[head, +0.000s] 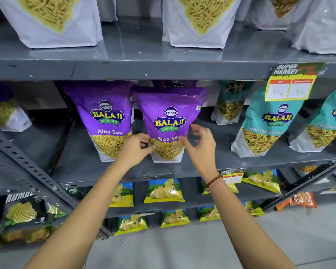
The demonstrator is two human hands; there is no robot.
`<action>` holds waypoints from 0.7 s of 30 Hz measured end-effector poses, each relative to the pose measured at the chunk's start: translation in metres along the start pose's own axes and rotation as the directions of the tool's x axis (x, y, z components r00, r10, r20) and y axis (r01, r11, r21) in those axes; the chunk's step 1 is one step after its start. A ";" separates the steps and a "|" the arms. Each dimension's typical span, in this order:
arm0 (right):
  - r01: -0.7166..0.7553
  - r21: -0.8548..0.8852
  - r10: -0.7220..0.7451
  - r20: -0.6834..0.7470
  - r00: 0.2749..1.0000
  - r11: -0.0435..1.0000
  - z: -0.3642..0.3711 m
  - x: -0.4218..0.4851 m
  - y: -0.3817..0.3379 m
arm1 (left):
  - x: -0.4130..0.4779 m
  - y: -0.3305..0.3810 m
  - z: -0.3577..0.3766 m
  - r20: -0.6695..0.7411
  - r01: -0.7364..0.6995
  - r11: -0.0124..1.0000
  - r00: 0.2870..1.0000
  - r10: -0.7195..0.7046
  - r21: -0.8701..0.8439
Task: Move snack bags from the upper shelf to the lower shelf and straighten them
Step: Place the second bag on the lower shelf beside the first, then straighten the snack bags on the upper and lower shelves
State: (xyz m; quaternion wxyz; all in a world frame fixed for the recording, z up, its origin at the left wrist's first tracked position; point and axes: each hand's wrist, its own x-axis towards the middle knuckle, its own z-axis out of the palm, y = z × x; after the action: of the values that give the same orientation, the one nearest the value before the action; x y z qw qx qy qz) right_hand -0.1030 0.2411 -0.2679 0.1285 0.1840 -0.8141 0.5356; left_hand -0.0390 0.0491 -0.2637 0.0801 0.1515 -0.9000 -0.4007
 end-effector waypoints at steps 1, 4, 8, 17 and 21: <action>0.046 0.028 -0.045 -0.040 0.998 0.999 -0.007 -0.001 -0.014 | -0.006 0.014 -0.011 0.028 -0.032 0.999 0.999 0.033 -0.024; 0.190 0.103 -0.176 -0.131 0.976 0.976 -0.031 0.000 -0.063 | -0.029 0.062 -0.047 0.044 -0.174 0.980 0.983 0.179 -0.099; 0.369 0.163 -0.326 -0.239 0.915 0.915 -0.066 0.013 -0.123 | -0.056 0.124 -0.091 -0.022 -0.376 0.909 0.925 0.378 -0.181; 0.422 0.067 -0.395 -0.247 0.885 0.904 -0.114 0.101 -0.168 | -0.015 0.197 -0.140 -0.442 -0.614 0.770 0.747 0.497 -0.172; 0.227 -0.025 -0.227 -0.001 0.974 0.974 -0.119 0.140 -0.156 | 0.027 0.196 -0.139 -0.341 -0.451 0.892 0.845 0.412 -0.040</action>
State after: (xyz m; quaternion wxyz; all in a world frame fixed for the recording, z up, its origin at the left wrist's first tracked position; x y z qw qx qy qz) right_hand -0.1591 0.2721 -0.0355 0.1926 0.2731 -0.7940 0.5077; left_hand -0.0686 0.0668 -0.0248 0.3233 0.0037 -0.8601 -0.3945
